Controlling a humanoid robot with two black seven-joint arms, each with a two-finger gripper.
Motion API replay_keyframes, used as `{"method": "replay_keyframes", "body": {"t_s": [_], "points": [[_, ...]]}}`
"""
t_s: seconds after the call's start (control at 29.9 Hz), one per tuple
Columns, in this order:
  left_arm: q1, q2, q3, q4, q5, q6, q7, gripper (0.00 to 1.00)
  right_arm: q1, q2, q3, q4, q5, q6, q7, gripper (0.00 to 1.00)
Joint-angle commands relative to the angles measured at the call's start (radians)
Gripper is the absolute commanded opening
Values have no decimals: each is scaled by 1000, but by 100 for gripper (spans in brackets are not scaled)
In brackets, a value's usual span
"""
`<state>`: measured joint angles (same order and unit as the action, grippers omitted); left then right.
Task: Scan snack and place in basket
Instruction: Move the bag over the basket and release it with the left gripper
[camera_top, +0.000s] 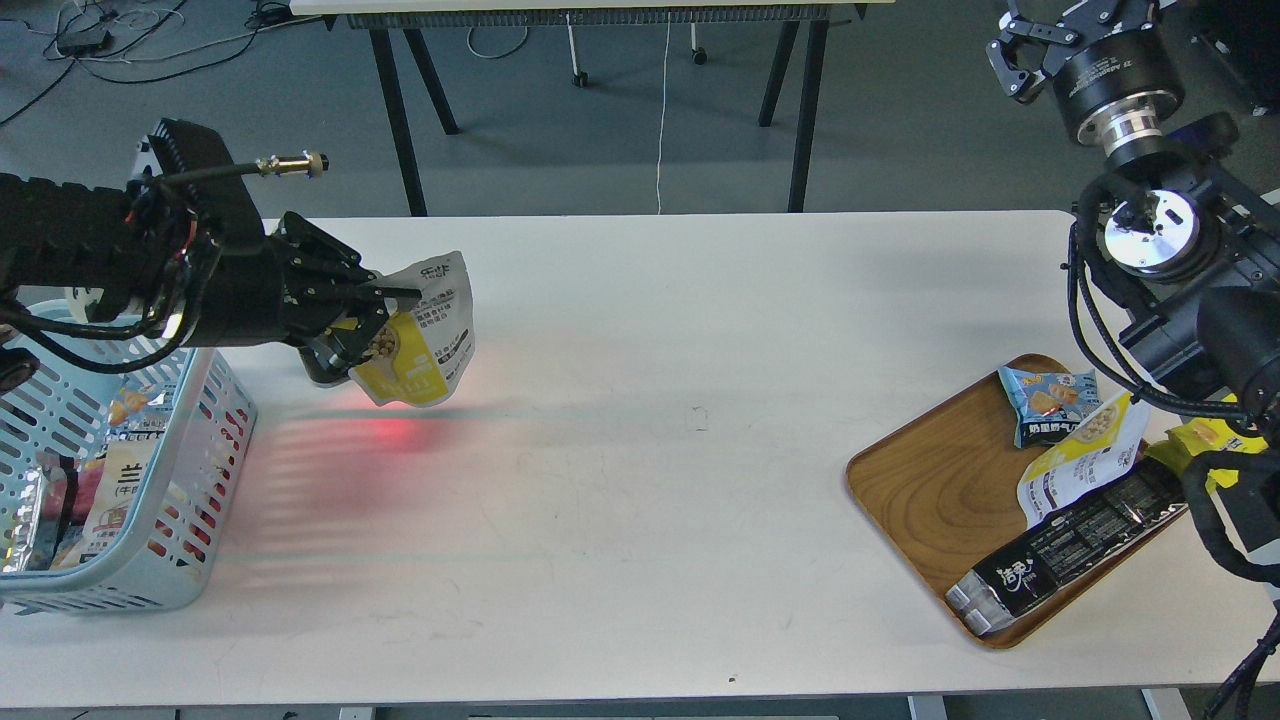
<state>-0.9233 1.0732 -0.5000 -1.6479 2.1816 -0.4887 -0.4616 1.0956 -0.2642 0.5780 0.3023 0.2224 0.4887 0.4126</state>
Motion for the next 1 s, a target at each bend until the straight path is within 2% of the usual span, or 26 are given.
{"method": "replay_keyframes", "body": {"t_s": [0.0,0.07,0.33,0.5,0.67,0.84,0.97], "points": [[-2,68,-64,-18,0,0,-8,0,1,0,0,0,0,0,0,100],[-2,115,-101,-18,-11,0,-27,0,1,-1,0,-2,0,0,0,100],[-2,315,-152,-3,-121,0,-27,0,0,-7,2,0,0,0,2,100],[1,435,-129,28,-169,0,-27,0,6,-4,2,4,0,0,6,100],[1,510,-51,100,-180,0,-27,0,18,-7,0,8,0,0,6,100],[1,585,110,115,-181,125,-27,0,18,-7,2,8,0,0,6,100],[1,600,214,132,-181,234,-27,1,16,-7,2,8,0,0,6,100]]}}
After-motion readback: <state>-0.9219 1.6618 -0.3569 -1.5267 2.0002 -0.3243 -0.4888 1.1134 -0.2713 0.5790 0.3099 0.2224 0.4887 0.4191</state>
